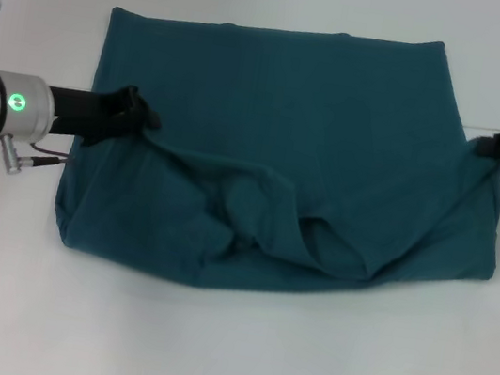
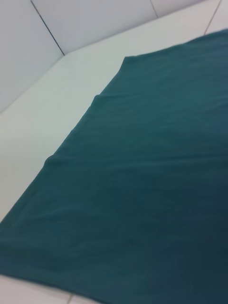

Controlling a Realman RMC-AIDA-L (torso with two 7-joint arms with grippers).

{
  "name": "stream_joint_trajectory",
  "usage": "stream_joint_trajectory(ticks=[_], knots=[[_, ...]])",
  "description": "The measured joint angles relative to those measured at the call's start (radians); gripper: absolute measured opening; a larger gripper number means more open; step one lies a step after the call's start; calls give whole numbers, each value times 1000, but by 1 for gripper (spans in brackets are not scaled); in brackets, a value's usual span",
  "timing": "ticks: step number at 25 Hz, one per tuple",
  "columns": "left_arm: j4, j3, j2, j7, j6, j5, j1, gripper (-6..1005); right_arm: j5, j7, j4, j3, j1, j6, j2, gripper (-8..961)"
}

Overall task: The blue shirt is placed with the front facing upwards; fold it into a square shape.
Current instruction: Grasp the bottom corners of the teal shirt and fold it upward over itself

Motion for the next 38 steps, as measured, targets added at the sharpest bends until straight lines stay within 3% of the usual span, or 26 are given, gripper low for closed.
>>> stream_joint_trajectory(ticks=[10,15,20,31,38], knots=[[-5,57,-7,4,-142,-6,-31,29,-117,38,35,-63,88,156,3,22],[-19,83,-5,4,-188,1,-62,29,-206,64,141,-103,151,232,-22,22],[-35,110,-3,-5,-239,0,-93,29,-297,91,167,-123,203,303,-13,22],[-30,111,-7,-19,-305,-1,-114,42,-306,104,160,-137,229,336,-21,22],[-32,133,-21,-14,-331,3,-107,67,-307,99,170,-198,231,365,-10,22]])
